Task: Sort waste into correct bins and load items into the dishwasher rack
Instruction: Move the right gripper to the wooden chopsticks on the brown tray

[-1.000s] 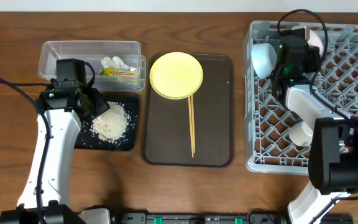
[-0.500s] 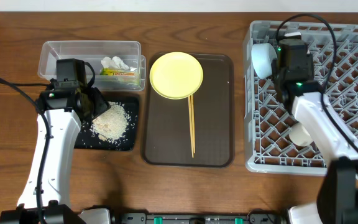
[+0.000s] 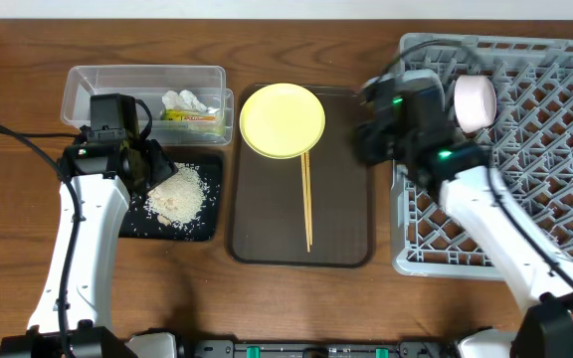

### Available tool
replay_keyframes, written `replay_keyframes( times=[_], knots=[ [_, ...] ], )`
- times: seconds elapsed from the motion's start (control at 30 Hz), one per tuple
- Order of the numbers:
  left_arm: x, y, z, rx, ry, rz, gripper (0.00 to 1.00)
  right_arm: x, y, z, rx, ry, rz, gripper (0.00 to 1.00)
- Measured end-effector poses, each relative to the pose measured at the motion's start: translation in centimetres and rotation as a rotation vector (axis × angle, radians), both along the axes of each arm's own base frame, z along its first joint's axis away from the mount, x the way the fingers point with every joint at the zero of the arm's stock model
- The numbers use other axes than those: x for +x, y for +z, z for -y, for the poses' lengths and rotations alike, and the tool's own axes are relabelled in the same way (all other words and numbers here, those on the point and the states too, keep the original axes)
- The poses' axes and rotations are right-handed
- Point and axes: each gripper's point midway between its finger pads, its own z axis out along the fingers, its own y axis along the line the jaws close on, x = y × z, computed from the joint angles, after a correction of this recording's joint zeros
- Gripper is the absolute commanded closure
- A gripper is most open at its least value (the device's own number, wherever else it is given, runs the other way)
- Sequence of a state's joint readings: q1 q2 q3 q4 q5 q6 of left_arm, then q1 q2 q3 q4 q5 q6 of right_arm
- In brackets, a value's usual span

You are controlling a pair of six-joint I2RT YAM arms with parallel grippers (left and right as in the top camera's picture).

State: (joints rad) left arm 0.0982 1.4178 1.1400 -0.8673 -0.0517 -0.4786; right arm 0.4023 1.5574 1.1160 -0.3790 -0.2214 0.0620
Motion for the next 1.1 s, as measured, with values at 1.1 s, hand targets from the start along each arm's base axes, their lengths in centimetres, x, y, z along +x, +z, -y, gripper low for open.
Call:
replay_keyframes(
  times=[1.1],
  knots=[
    [0.0, 0.0, 0.0, 0.000, 0.000, 0.000, 0.27, -4.1, -14.1, -4.7, -0.210, -0.060, -0.293, 0.51]
  ],
)
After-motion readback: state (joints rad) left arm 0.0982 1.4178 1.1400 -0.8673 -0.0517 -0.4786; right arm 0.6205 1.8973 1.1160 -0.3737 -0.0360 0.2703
